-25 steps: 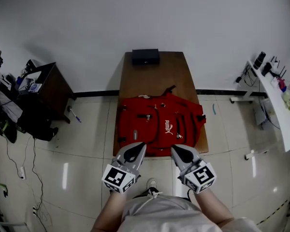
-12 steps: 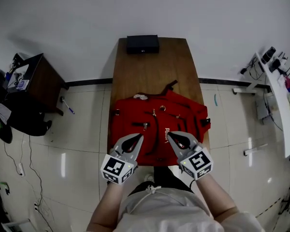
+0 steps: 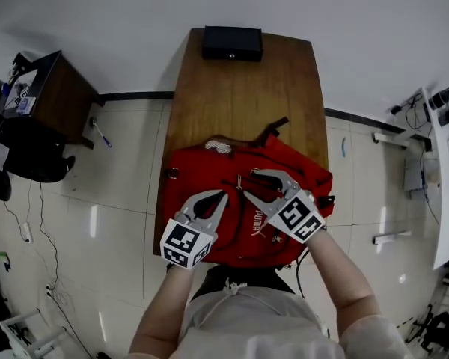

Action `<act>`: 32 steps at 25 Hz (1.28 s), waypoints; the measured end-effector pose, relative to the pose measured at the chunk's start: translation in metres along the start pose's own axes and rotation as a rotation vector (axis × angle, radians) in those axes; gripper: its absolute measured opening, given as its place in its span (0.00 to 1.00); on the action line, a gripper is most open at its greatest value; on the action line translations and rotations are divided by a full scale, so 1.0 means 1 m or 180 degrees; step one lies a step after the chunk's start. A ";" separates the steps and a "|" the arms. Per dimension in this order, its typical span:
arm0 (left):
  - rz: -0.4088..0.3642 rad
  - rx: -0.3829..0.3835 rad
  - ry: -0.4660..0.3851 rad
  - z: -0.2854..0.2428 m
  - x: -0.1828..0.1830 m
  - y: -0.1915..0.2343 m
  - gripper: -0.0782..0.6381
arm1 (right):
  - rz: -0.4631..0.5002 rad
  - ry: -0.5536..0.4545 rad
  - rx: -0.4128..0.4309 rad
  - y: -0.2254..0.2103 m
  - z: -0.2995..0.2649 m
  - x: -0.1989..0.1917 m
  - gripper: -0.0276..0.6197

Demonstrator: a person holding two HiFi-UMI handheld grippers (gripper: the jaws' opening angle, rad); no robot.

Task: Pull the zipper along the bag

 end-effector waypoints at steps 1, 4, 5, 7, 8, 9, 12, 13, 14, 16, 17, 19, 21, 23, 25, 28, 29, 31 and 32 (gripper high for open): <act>0.0018 0.0005 0.0022 -0.004 0.000 0.002 0.12 | 0.0043 0.0050 0.0109 -0.003 -0.009 -0.005 0.31; 0.0076 0.0037 0.0082 -0.012 -0.002 0.007 0.12 | 0.0152 0.0141 0.0408 -0.008 -0.026 -0.017 0.35; 0.0105 0.0058 0.0093 -0.013 -0.003 0.008 0.12 | 0.0152 0.0138 0.0500 -0.010 -0.030 -0.020 0.35; 0.0168 0.0109 0.0120 -0.015 -0.006 0.013 0.12 | 0.0114 0.0109 0.0673 -0.014 -0.037 -0.022 0.36; 0.0196 0.0132 0.0139 -0.015 -0.008 0.015 0.12 | 0.0108 0.0090 0.0757 -0.017 -0.041 -0.022 0.37; 0.0221 0.0150 0.0159 -0.016 -0.009 0.017 0.12 | 0.0127 0.0071 0.0844 -0.019 -0.044 -0.022 0.40; 0.0270 0.0183 0.0208 -0.019 -0.011 0.021 0.12 | 0.0251 0.0021 0.1202 -0.023 -0.053 -0.018 0.43; 0.0276 0.0188 0.0235 -0.019 -0.010 0.022 0.12 | 0.0262 0.0010 0.1369 -0.023 -0.056 -0.017 0.42; 0.0277 0.0186 0.0269 -0.020 -0.010 0.022 0.12 | 0.0244 -0.0004 0.1551 -0.022 -0.059 -0.016 0.40; 0.0276 0.0164 0.0335 -0.022 -0.011 0.023 0.12 | 0.0185 -0.0030 0.1907 -0.019 -0.066 -0.015 0.40; 0.0285 0.0147 0.0354 -0.022 -0.011 0.024 0.12 | 0.0178 -0.0024 0.2062 -0.017 -0.068 -0.014 0.38; 0.0317 0.0112 0.0370 -0.022 -0.012 0.025 0.12 | 0.0213 0.0013 0.2270 -0.015 -0.070 -0.012 0.30; 0.0340 0.0083 0.0384 -0.022 -0.011 0.025 0.12 | 0.0274 0.0021 0.2298 -0.016 -0.067 -0.011 0.26; 0.0345 0.0062 0.0407 -0.022 -0.010 0.025 0.12 | 0.0361 -0.0002 0.2204 -0.019 -0.063 -0.009 0.22; 0.0331 0.0056 0.0428 -0.023 -0.009 0.025 0.12 | 0.0507 -0.0027 0.2099 -0.022 -0.057 -0.009 0.14; 0.0289 0.0026 0.0453 -0.024 -0.007 0.023 0.12 | 0.0756 -0.0039 0.2024 -0.019 -0.047 -0.010 0.06; 0.0266 0.0009 0.0461 -0.025 -0.006 0.022 0.12 | 0.0801 -0.0036 0.1987 -0.018 -0.044 -0.011 0.06; 0.0210 -0.0019 0.0483 -0.027 -0.004 0.019 0.12 | 0.0867 -0.0010 0.1894 -0.018 -0.038 -0.012 0.06; 0.0196 -0.0039 0.0510 -0.028 -0.003 0.019 0.12 | 0.0921 0.0010 0.1833 -0.018 -0.035 -0.013 0.06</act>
Point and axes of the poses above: the fingertips, and each gripper's own axes: z backward along the fingers, y to its left, x out of its top, the point moved 9 cm from there along z, backward along the fingers, and after that the axes turned 14 degrees about -x, right-handed, at the moved point
